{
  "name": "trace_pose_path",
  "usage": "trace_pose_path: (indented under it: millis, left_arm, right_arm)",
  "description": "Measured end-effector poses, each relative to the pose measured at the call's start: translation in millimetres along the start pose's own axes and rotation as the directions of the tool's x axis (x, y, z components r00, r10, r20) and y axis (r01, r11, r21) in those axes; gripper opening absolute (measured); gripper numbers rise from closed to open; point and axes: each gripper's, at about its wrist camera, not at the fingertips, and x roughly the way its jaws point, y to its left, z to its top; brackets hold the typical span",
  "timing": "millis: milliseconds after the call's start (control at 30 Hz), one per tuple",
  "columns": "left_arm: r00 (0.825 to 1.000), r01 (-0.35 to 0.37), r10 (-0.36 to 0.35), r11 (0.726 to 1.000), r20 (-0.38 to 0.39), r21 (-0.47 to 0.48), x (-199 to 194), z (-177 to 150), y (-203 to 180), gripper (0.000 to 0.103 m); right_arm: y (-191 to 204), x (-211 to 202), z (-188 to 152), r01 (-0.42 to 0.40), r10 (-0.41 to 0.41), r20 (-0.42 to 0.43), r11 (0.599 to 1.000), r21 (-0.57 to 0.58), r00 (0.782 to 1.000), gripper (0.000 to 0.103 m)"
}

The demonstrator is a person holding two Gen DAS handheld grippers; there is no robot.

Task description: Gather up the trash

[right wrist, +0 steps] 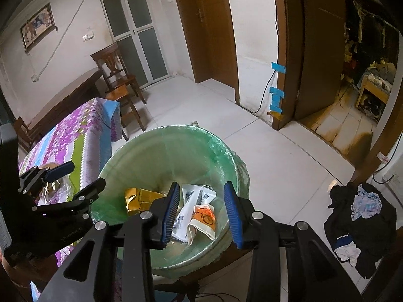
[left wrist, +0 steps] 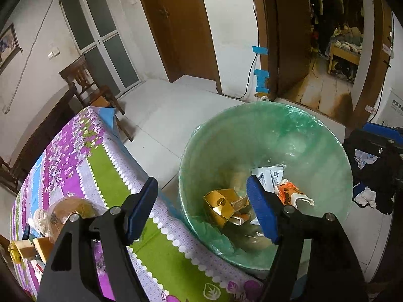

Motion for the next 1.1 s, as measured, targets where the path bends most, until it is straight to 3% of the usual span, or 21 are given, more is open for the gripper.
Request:
trace_pose_path:
  millis: [733,867,1000,1100]
  left_arm:
    - [1.0,0.007,-0.007,1.0,0.03,0.009,-12.9,-7.3,-3.0,0.07]
    - [0.999,0.002,-0.003,1.0,0.038,0.015,-15.4,-8.0,-3.3,0.07]
    - [0.999,-0.006,0.005,1.0,0.047,0.02,-18.6,-9.2,-4.3,0.07]
    - [0.998,-0.013,0.012,1.0,0.058,0.022,-21.2,-10.2,-5.4,0.074]
  right_arm:
    - [1.8,-9.8,-8.6,0.026,-0.026,0.01,1.0,0.0,1.0,0.041]
    - [-0.3,-11.4,-10.4,0.035,-0.035,0.02,0.999,0.008,0.999,0.057]
    - [-1.2,-12.8,-13.2,0.034,-0.034,0.023,0.999,0.01,0.999,0.059]
    - [-1.9,-15.3,-14.0,0.041,-0.041,0.036,0.999,0.015,0.999,0.068]
